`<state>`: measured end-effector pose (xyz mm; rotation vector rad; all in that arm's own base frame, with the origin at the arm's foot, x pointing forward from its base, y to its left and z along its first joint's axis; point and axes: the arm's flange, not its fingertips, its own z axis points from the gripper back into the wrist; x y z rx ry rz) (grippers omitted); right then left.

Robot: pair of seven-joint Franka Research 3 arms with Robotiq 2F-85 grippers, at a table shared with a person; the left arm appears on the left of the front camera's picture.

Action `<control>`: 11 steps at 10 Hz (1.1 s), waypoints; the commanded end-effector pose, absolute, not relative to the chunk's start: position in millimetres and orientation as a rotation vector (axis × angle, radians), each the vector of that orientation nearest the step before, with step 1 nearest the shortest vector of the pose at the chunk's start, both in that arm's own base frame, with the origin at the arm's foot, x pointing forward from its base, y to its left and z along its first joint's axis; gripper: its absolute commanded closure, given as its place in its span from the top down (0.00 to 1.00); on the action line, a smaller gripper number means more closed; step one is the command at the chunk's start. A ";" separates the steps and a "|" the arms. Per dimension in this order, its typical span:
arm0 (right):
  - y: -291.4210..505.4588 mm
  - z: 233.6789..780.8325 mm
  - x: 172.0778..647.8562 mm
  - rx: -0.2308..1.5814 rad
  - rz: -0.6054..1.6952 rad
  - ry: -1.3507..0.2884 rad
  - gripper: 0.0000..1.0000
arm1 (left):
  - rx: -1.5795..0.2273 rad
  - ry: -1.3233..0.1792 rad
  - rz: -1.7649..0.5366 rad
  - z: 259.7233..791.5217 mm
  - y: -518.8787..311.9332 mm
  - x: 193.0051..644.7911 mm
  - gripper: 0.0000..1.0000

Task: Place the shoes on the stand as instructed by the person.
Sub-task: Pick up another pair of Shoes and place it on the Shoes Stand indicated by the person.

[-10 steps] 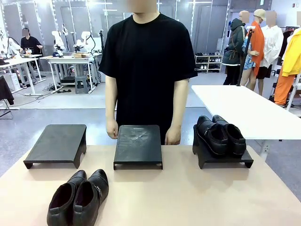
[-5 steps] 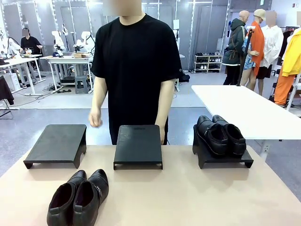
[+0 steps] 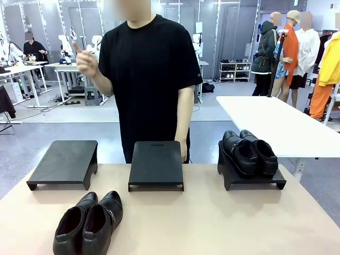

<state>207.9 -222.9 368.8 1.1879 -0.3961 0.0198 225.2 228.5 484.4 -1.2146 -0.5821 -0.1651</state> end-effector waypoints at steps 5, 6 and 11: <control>-220.8 375.1 207.4 1.202 0.005 -0.405 0.98 | -1.227 -0.600 -0.186 486.0 230.8 225.8 1.00; -220.8 375.1 207.4 1.202 0.005 -0.405 0.98 | -1.227 -0.600 -0.186 486.0 230.8 225.8 1.00; -220.8 375.1 207.4 1.202 0.005 -0.405 0.98 | -1.102 -0.423 -0.209 523.4 185.8 245.5 1.00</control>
